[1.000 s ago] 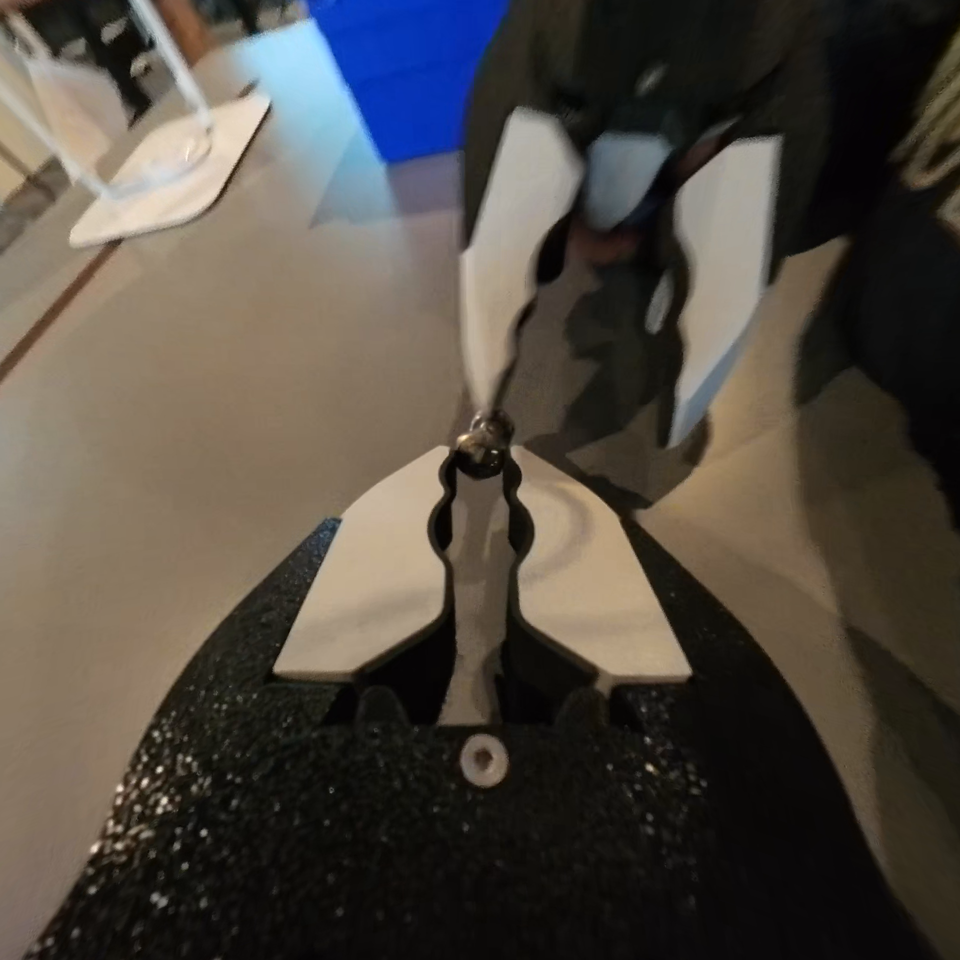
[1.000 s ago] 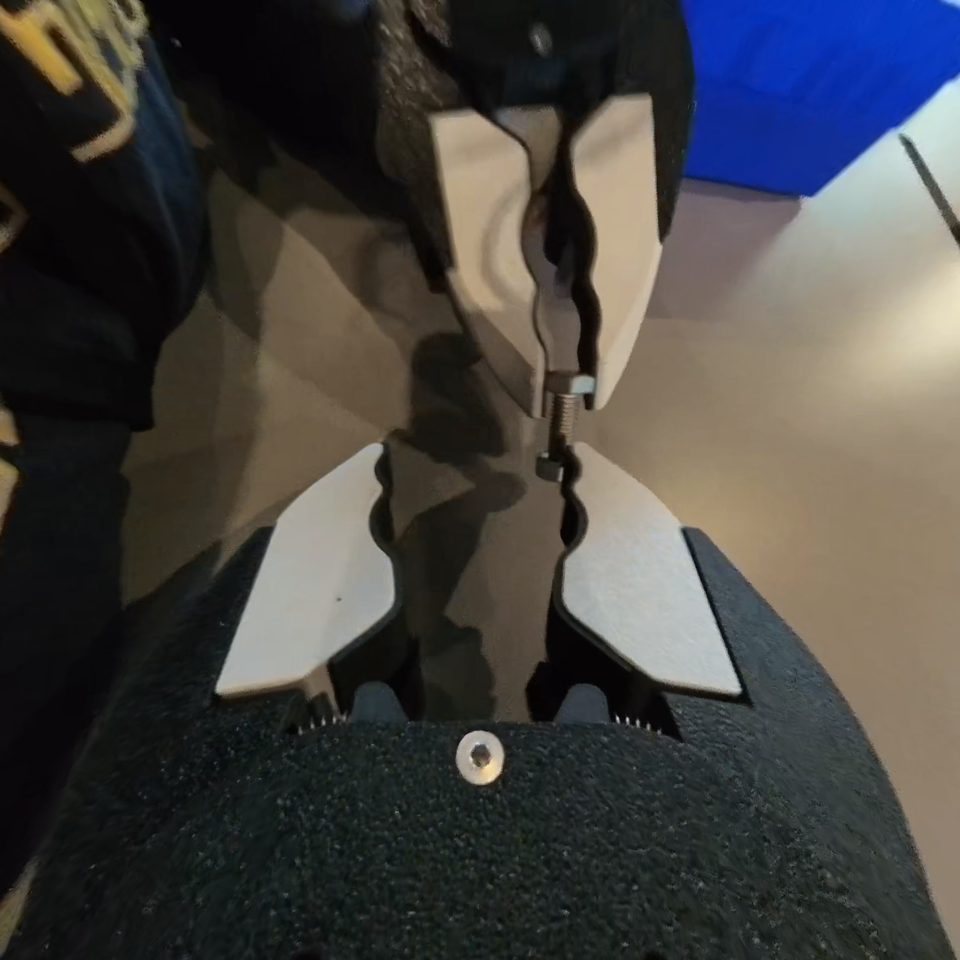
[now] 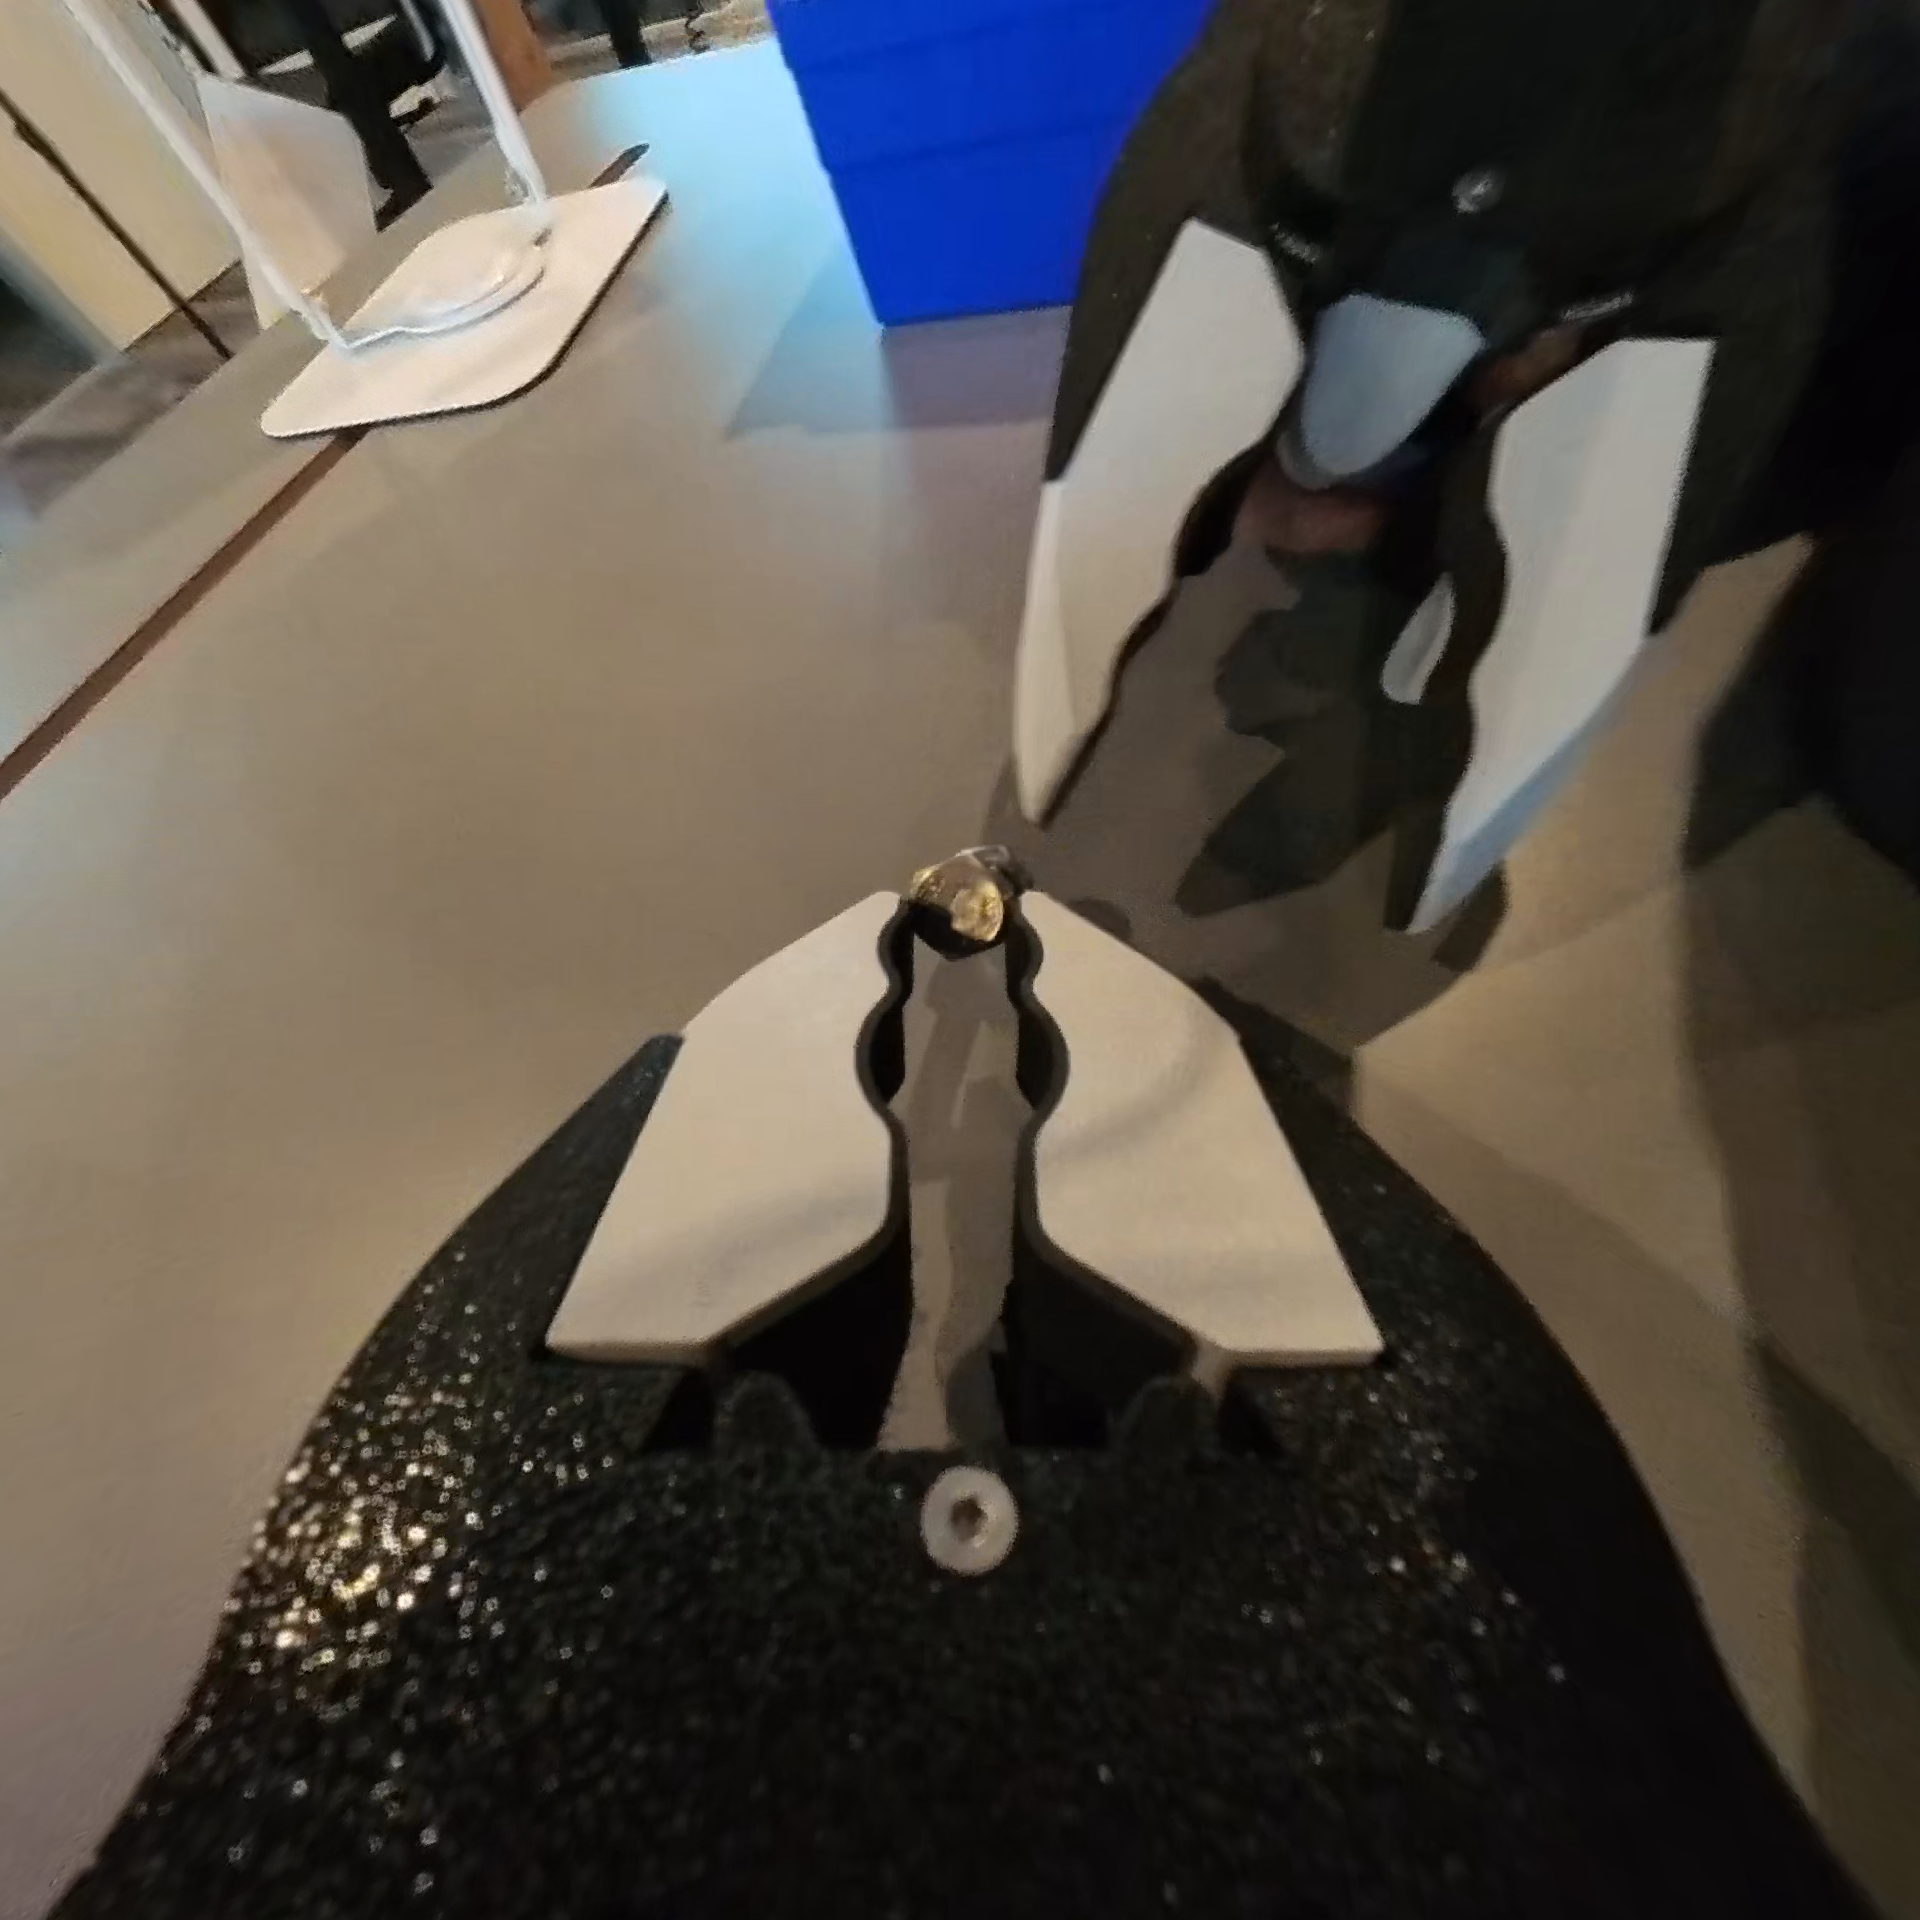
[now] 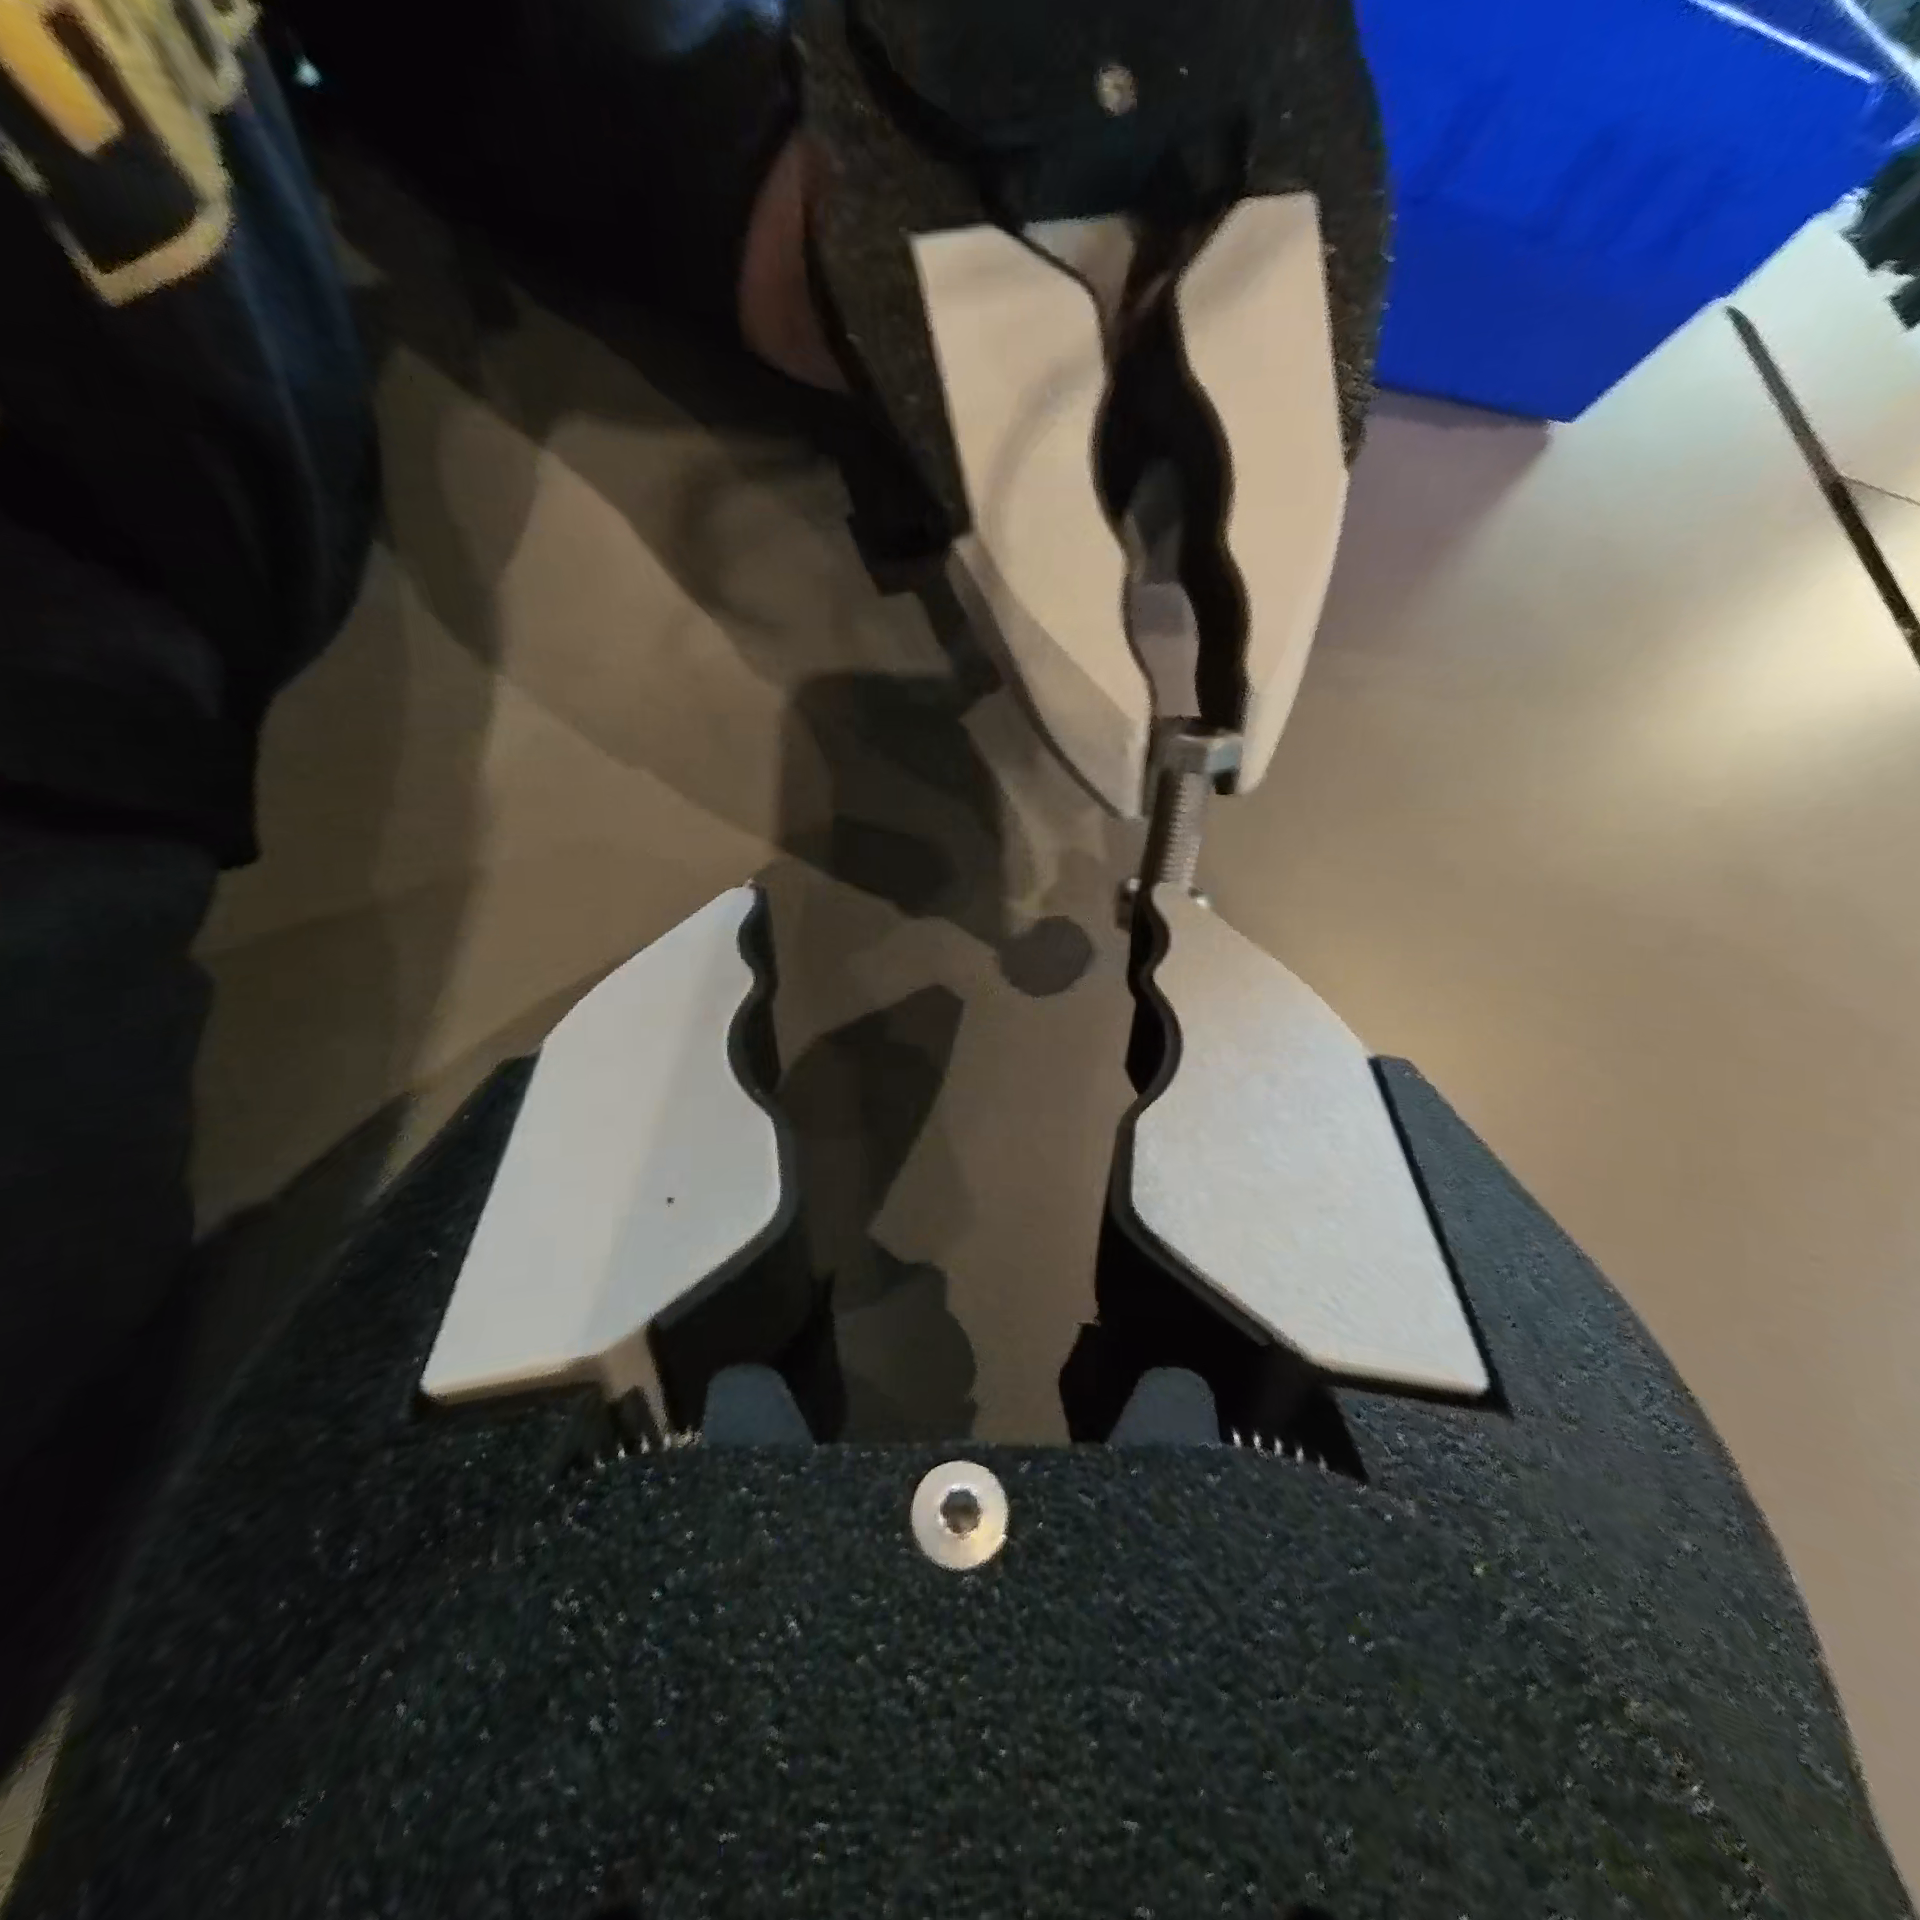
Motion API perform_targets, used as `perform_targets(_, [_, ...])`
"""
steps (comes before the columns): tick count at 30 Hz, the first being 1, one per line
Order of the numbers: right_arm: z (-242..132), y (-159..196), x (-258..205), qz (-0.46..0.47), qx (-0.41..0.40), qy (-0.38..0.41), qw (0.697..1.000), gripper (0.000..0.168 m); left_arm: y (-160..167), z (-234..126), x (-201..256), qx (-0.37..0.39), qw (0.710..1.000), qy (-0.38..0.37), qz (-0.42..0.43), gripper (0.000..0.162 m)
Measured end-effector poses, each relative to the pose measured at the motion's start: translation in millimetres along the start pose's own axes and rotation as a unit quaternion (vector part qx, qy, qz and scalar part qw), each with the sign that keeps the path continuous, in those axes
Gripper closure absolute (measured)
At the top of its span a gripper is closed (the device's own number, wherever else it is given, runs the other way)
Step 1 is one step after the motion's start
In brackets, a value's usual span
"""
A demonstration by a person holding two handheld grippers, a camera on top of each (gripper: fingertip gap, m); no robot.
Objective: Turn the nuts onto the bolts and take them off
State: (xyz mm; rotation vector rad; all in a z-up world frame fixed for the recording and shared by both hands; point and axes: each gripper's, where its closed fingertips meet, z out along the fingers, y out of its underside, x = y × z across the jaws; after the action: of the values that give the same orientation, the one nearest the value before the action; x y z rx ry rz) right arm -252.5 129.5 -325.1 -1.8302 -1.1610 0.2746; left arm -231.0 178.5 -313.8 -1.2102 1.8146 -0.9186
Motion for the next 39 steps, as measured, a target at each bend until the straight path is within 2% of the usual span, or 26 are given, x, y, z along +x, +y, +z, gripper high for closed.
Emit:
perform_targets(5, [5, 7, 2, 0.021, -0.014, -0.001, 1.000, 0.095, -7, 1, 24, 0.021, 0.996, 0.041, 0.071, 0.146])
perform_targets(7, [8, 10, -4, 0.017, -0.025, -0.015, 0.999, 0.095, -14, -1, 39, 0.045, 0.991, 0.067, 0.103, 0.146])
perform_targets(11, [10, 8, -15, 0.002, -0.027, -0.042, 0.999, 0.100, -23, -6, 47, 0.075, 0.985, 0.060, 0.142, 0.146])
perform_targets(14, [10, 8, -16, 0.002, -0.026, -0.046, 0.999, 0.102, -19, -3, 39, 0.060, 0.989, 0.047, 0.123, 0.146])
perform_targets(18, [8, 10, -5, 0.010, -0.025, -0.023, 0.999, 0.095, -12, -1, 25, 0.042, 0.996, 0.033, 0.072, 0.146])
perform_targets(21, [4, 13, 4, 0.012, -0.026, -0.009, 1.000, 0.098, -4, 0, 12, 0.019, 0.999, 0.011, 0.043, 0.146])
perform_targets(23, [1, 11, 3, 0.010, -0.017, -0.013, 1.000, 0.109, -1, 0, 4, 0.011, 0.999, -0.002, 0.030, 0.146])
perform_targets(32, [9, 18, 7, 0.020, -0.032, 0.002, 0.999, 0.102, -6, 0, 26, 0.030, 0.995, 0.037, 0.083, 0.146])
perform_targets(35, [11, 21, 14, 0.021, -0.040, 0.020, 0.999, 0.107, -5, -1, 21, 0.029, 0.996, 0.026, 0.075, 0.146])
perform_targets(39, [11, 27, 30, 0.049, -0.057, 0.058, 0.995, 0.123, -3, -2, 10, 0.025, 0.999, 0.003, 0.045, 0.146])
